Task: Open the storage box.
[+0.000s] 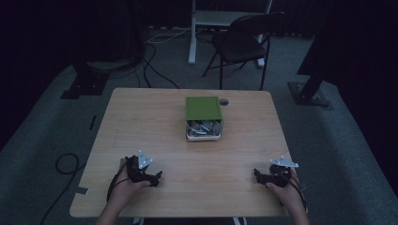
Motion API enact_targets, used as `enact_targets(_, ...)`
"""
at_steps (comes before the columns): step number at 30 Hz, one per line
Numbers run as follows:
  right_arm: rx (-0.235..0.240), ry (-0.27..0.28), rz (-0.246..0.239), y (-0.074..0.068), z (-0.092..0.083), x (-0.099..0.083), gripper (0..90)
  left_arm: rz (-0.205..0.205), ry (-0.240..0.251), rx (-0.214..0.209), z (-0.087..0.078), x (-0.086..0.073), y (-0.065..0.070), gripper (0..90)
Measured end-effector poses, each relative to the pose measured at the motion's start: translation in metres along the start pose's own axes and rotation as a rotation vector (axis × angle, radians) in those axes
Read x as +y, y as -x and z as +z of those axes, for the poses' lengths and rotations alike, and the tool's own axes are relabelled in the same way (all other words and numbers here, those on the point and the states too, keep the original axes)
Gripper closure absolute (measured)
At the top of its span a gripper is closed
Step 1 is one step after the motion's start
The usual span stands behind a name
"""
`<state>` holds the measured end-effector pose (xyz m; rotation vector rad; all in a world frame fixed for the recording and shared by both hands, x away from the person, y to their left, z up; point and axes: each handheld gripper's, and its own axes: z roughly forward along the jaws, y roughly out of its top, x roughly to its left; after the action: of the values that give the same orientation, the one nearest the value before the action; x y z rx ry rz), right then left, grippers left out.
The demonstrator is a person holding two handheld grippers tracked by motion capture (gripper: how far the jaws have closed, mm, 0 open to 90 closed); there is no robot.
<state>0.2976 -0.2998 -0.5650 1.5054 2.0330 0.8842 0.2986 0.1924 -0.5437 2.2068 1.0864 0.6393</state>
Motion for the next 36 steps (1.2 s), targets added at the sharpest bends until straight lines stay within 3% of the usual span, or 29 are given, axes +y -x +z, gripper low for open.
enact_targets(5,0.0,0.0,0.0,0.0,0.0,0.0,10.8,0.064,-0.009,-0.006,0.007,0.009,0.01,0.6)
enact_targets(20,0.0,0.0,0.0,0.0,0.0,0.0,10.8,0.187,-0.015,-0.037,0.028,0.04,0.034,0.6)
enact_targets(30,0.0,0.0,0.001,0.0,0.0,0.0,10.8,0.25,0.023,-0.055,0.037,0.068,0.046,0.6)
enact_targets(36,0.0,0.0,0.001,0.0,0.0,0.0,10.8,0.316,0.028,-0.056,0.045,0.084,0.056,0.6)
